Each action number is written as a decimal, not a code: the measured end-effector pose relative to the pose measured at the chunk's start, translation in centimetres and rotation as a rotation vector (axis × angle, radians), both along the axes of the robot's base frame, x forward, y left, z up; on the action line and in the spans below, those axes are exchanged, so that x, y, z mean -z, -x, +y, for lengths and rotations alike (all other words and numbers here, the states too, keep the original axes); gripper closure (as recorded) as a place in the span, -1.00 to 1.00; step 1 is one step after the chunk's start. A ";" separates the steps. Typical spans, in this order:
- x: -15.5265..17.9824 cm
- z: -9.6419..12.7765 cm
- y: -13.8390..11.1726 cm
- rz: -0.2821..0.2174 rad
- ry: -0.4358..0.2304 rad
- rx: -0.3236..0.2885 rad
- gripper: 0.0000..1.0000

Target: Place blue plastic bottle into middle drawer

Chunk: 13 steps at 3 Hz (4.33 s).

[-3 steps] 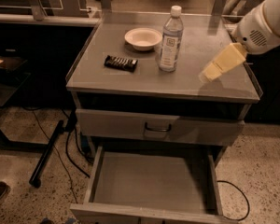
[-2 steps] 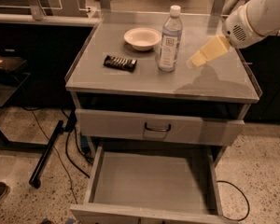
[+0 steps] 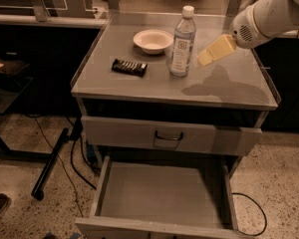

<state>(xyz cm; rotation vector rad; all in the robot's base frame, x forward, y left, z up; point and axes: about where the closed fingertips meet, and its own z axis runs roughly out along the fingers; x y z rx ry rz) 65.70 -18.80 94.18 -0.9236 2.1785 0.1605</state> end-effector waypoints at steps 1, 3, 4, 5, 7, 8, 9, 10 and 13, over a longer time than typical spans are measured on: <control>1.0 0.2 -0.3 0.015 -0.036 0.016 -1.00; 2.6 3.4 -4.6 -0.003 -0.094 0.020 -1.00; 3.4 5.0 -6.3 -0.001 -0.108 0.015 -1.00; 4.2 7.0 -7.5 0.012 -0.134 0.000 -1.00; 4.6 8.4 -8.1 0.014 -0.161 -0.020 -0.62; 4.6 8.4 -8.1 0.014 -0.161 -0.020 -0.16; 4.5 8.4 -8.0 0.014 -0.161 -0.021 0.31; 3.8 8.3 -7.5 0.005 -0.158 -0.025 0.93; 1.1 6.2 5.5 0.048 -0.178 0.004 1.00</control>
Offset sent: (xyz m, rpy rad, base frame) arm 0.0515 0.0381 -0.0295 0.1296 -0.0062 -0.0339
